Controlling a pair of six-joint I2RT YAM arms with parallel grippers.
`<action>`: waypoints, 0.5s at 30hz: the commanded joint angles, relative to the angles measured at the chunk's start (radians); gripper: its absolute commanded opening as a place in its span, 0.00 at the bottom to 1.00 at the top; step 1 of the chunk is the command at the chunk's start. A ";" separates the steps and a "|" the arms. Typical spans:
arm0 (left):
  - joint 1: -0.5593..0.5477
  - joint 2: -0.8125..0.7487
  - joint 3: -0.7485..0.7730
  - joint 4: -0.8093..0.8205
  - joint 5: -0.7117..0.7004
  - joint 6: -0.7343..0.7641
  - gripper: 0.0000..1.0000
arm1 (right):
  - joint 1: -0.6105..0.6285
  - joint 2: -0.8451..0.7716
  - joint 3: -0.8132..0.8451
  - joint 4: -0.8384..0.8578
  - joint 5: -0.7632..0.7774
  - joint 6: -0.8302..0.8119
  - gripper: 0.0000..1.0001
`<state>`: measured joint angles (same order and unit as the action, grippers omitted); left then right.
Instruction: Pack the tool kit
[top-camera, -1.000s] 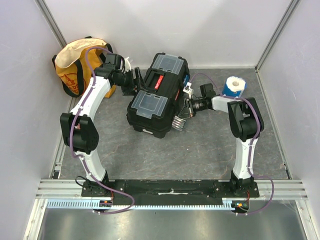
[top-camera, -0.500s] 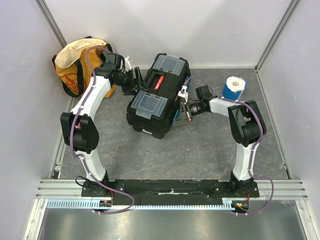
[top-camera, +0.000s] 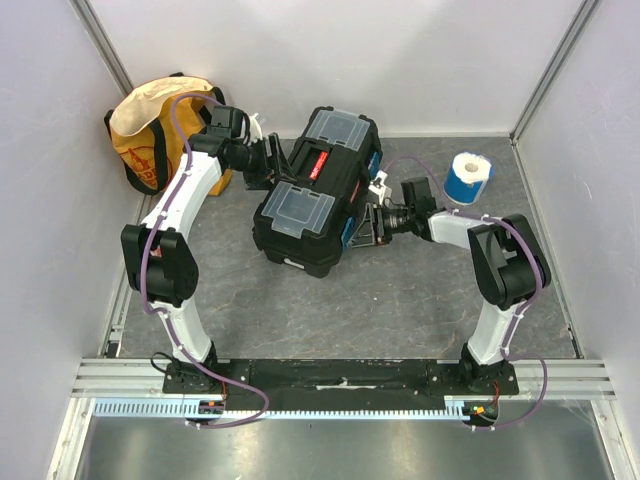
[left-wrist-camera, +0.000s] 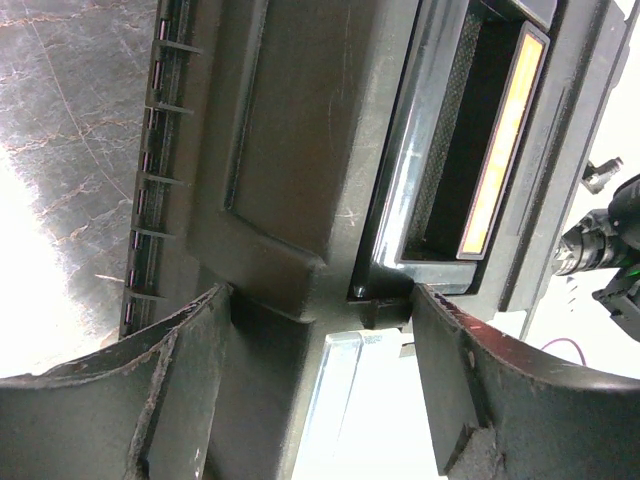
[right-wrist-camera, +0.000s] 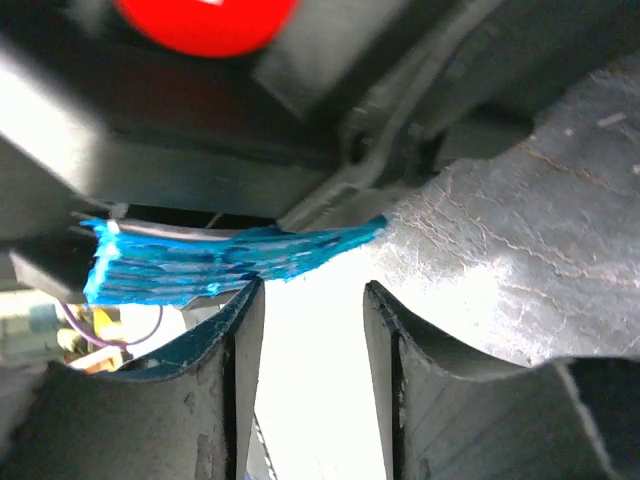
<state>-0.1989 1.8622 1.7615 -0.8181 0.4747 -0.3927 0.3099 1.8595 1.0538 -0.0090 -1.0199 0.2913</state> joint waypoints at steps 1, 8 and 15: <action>-0.028 0.068 -0.034 -0.027 -0.054 -0.008 0.75 | 0.017 -0.066 -0.096 0.360 0.159 0.288 0.56; -0.028 0.046 -0.111 0.002 0.021 -0.043 0.75 | 0.031 -0.105 -0.262 0.763 0.256 0.598 0.77; -0.028 0.057 -0.123 0.027 0.080 -0.075 0.74 | 0.052 -0.089 -0.276 1.078 0.270 0.801 0.86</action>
<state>-0.1875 1.8400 1.6981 -0.7368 0.5076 -0.4095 0.3199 1.8091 0.7151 0.6086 -0.8082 0.8703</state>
